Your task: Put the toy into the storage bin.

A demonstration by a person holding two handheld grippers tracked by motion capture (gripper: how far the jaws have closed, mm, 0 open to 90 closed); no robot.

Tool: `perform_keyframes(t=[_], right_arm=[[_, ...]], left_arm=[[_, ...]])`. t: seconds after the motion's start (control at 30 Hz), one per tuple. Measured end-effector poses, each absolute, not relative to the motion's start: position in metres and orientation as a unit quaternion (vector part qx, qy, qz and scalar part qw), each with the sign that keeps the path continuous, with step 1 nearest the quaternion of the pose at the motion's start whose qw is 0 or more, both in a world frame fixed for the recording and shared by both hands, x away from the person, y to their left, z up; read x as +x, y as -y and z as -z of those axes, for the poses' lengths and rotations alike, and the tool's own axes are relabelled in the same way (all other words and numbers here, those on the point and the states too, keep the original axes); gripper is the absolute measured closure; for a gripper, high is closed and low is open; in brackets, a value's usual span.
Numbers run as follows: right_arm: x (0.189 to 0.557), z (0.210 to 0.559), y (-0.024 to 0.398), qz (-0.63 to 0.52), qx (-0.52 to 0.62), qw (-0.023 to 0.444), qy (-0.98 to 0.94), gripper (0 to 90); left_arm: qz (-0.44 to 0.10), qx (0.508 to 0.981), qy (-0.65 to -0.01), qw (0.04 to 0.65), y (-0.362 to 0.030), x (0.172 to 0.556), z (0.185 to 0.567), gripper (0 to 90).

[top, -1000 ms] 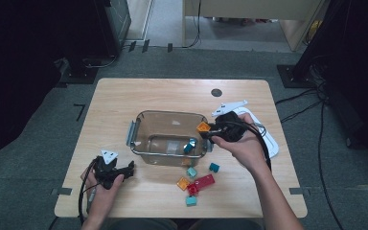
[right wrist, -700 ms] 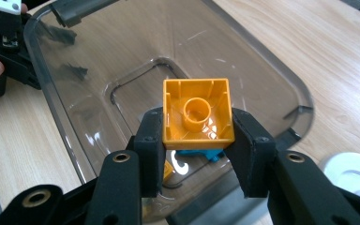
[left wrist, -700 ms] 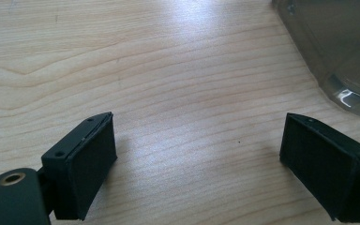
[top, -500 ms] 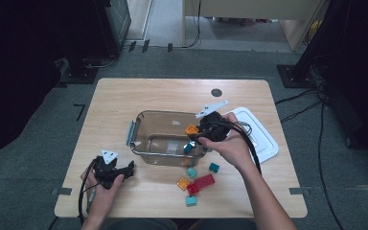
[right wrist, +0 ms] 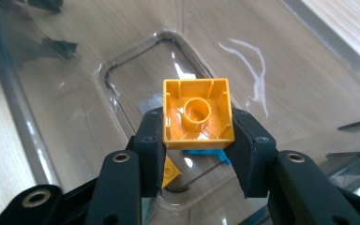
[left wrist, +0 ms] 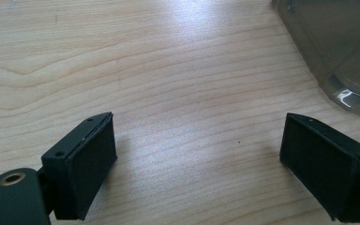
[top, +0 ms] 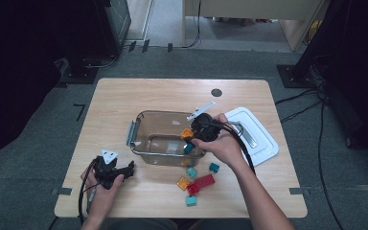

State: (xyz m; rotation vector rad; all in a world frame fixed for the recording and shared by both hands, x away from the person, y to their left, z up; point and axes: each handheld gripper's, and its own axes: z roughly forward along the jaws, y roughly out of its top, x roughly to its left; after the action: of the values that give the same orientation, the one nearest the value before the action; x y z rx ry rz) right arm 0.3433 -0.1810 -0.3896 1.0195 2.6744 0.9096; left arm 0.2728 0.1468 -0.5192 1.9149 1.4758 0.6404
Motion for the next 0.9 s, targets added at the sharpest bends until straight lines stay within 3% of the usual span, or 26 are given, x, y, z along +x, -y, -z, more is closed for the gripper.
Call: perform_keyframes(t=[0.67,0.9], right_arm=[[0.340,0.382,0.185,-0.315,0.344,0.069,-0.882,50.6],[0.331,0.369,0.197,-0.330,0.343,0.090,-0.875,36.2]], left_arm=[[-0.243,0.727,-0.560,0.315,-0.147,0.273,0.519,10.6],[-0.243,0.727,-0.560,0.315,-0.147,0.273,0.519,10.6]])
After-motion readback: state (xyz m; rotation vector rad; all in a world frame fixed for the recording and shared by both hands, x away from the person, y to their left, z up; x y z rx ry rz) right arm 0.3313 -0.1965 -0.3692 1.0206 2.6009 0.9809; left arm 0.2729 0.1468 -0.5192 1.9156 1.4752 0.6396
